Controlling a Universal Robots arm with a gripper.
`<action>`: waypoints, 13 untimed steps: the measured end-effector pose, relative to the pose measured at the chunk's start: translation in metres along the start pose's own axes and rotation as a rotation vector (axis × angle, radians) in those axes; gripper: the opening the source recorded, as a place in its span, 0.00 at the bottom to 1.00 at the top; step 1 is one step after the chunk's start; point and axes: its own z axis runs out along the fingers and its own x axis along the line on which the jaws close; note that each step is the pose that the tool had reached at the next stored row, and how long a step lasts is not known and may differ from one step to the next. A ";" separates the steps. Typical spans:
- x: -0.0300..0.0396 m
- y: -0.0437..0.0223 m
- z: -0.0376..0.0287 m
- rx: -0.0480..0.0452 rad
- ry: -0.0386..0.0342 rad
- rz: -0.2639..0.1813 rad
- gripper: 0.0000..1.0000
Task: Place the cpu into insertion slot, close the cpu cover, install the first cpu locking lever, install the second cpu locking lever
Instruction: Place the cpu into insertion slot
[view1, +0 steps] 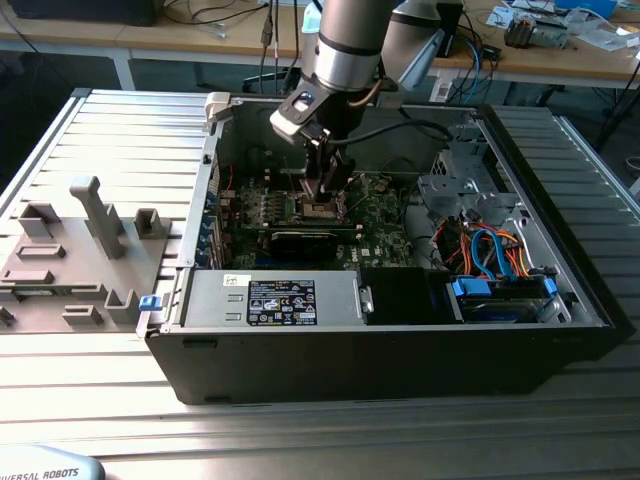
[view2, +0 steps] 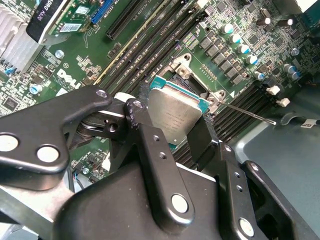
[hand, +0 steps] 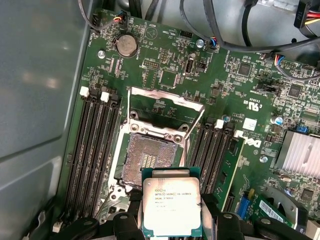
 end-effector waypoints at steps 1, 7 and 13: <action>0.0000 0.0001 0.0005 0.0000 0.0001 0.001 0.55; 0.0000 0.0001 0.0014 0.0001 0.0003 0.002 0.55; 0.0000 0.0003 0.0027 0.0001 0.0006 0.005 0.55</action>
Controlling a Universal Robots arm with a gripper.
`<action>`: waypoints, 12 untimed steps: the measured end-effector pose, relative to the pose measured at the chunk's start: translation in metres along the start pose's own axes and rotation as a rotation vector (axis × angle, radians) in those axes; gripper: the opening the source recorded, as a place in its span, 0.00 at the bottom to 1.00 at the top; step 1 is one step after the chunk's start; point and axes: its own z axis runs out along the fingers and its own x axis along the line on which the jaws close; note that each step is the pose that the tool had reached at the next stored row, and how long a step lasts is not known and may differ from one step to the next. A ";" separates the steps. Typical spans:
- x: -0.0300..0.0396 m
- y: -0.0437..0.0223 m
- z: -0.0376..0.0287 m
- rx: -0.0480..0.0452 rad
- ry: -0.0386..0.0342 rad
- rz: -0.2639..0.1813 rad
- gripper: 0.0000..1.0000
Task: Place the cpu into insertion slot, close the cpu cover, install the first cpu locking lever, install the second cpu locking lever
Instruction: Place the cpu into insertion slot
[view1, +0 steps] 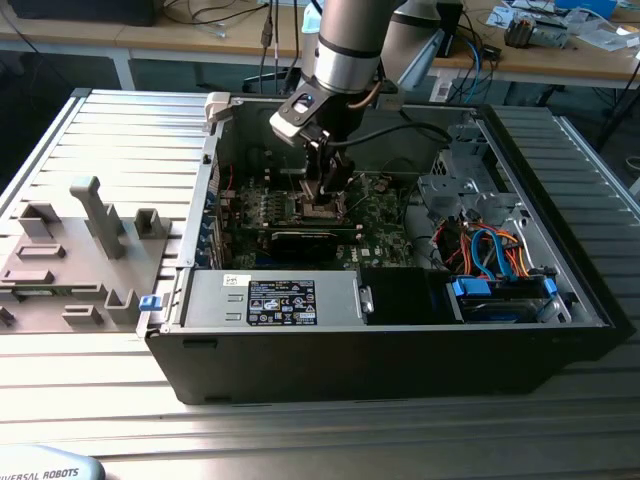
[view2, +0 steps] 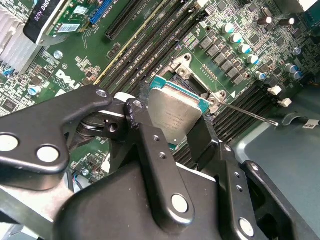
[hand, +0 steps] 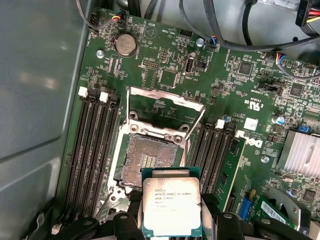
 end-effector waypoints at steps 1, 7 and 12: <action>0.0000 0.0000 0.0003 0.0000 0.0001 0.000 0.55; 0.0000 0.0002 0.0018 0.0001 0.0004 0.004 0.55; 0.0000 0.0003 0.0028 0.0001 0.0006 0.005 0.55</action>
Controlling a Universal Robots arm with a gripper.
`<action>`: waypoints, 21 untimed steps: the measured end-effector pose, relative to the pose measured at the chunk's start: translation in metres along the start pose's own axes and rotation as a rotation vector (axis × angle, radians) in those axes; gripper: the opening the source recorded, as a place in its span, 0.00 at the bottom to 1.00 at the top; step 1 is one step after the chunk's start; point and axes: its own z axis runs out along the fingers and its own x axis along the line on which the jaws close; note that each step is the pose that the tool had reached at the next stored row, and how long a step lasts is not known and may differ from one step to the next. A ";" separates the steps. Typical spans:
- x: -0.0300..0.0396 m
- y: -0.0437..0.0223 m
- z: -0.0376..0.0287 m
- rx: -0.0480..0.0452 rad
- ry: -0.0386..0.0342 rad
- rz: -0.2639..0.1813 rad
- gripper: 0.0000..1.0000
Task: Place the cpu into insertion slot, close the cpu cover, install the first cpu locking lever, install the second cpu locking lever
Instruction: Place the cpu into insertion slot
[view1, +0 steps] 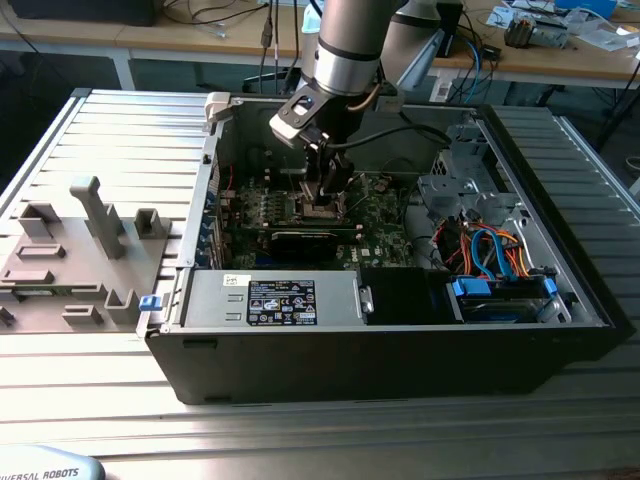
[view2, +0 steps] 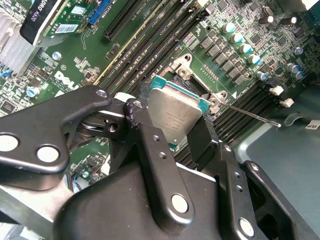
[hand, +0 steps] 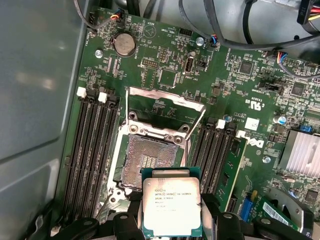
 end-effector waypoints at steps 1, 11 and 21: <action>0.0000 0.0000 0.0002 0.0000 0.0000 0.000 0.55; 0.0001 0.0006 0.0054 0.0001 0.0008 0.007 0.55; 0.0001 0.0010 0.0091 0.0001 0.0012 0.011 0.55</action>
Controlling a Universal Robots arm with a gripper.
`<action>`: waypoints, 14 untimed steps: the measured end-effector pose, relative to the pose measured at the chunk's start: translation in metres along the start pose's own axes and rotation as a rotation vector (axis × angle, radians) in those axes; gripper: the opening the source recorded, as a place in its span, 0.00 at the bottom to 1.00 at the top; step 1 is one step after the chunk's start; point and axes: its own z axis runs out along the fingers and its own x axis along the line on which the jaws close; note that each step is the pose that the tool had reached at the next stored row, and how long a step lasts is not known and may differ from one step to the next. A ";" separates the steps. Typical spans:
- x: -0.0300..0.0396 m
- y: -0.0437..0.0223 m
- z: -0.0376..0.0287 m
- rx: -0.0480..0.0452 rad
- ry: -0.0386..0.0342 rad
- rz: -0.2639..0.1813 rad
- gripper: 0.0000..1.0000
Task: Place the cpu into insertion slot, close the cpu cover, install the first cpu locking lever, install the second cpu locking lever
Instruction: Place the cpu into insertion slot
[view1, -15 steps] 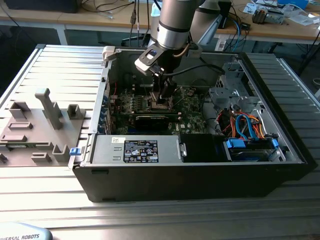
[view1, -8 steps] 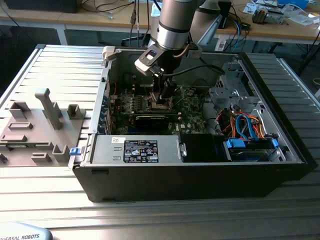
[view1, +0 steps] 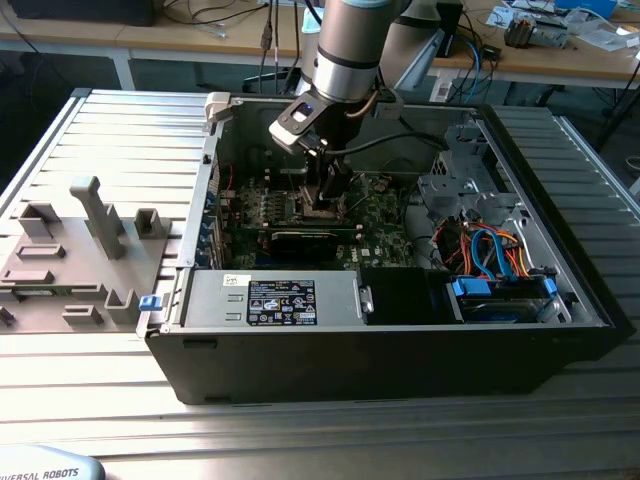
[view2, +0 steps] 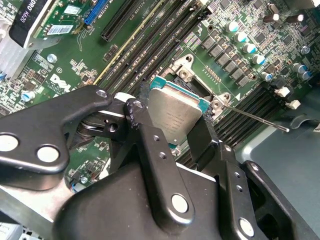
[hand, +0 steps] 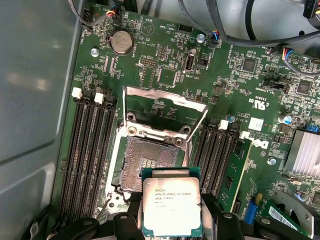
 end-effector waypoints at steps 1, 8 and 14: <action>0.0000 0.0000 0.0002 0.0000 0.0001 0.000 0.55; 0.0000 0.0002 0.0016 0.0001 0.0001 0.001 0.55; 0.0001 0.0004 0.0038 0.0001 0.0002 0.002 0.55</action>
